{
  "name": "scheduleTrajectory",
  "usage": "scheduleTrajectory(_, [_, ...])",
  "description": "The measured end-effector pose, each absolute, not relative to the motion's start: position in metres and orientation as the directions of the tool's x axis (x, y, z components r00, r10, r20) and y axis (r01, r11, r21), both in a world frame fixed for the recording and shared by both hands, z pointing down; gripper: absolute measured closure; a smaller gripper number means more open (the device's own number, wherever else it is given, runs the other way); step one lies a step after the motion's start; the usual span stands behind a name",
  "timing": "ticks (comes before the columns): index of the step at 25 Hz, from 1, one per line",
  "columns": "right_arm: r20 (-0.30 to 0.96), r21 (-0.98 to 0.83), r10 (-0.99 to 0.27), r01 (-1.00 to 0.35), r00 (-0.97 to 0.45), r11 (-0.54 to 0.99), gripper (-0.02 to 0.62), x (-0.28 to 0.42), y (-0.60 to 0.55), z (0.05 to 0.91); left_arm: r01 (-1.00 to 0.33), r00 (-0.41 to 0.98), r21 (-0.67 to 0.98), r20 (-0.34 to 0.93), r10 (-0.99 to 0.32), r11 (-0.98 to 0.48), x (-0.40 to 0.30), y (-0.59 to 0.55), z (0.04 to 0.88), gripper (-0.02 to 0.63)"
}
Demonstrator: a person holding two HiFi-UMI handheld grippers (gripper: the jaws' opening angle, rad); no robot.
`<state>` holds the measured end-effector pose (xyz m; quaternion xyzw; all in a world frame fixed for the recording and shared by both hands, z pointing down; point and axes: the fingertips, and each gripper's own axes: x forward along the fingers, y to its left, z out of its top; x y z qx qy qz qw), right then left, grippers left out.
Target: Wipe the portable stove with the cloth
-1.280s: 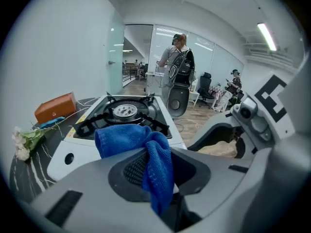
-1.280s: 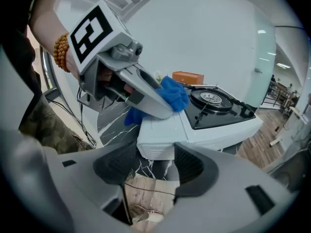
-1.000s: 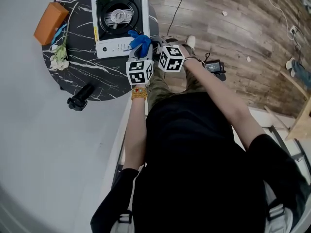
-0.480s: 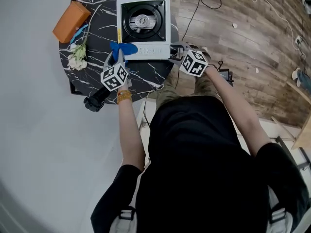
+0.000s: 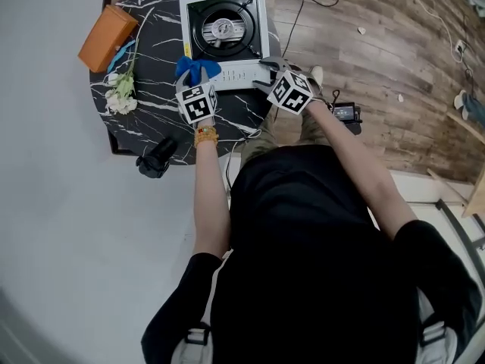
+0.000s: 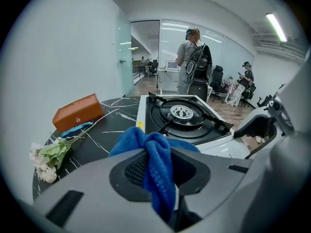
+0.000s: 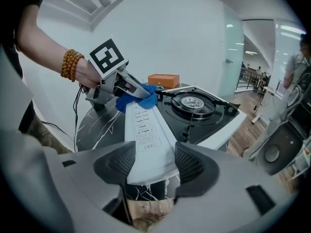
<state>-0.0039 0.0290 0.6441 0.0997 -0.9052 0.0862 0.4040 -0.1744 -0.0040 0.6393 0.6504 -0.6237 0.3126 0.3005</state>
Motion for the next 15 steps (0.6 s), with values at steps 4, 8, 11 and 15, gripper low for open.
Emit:
scheduleTrajectory(4, [0.739, -0.072, -0.108, -0.237, -0.665, 0.969, 0.353, -0.005, 0.030, 0.644, -0.998, 0.052, 0.014, 0.794, -0.605, -0.068, -0.151, -0.008, 0.638, 0.522])
scheduleTrajectory(8, [0.734, -0.072, -0.098, -0.220, -0.672, 0.973, 0.353, -0.006, 0.031, 0.644, -0.989, 0.100, 0.017, 0.796, -0.597, -0.144, -0.116, -0.010, 0.640, 0.522])
scheduleTrajectory(11, [0.730, -0.077, -0.086, -0.207, -0.678, 0.975, 0.354, -0.005, 0.032, 0.644, -0.984, 0.113, 0.007, 0.796, -0.594, -0.178, -0.093, -0.011, 0.642, 0.522])
scheduleTrajectory(15, [0.718, -0.085, -0.062, -0.176, -0.693, 0.981, 0.354, 0.008, 0.033, 0.638, -0.979, 0.162, 0.055, 0.798, -0.580, -0.198, -0.066, -0.013, 0.641, 0.522])
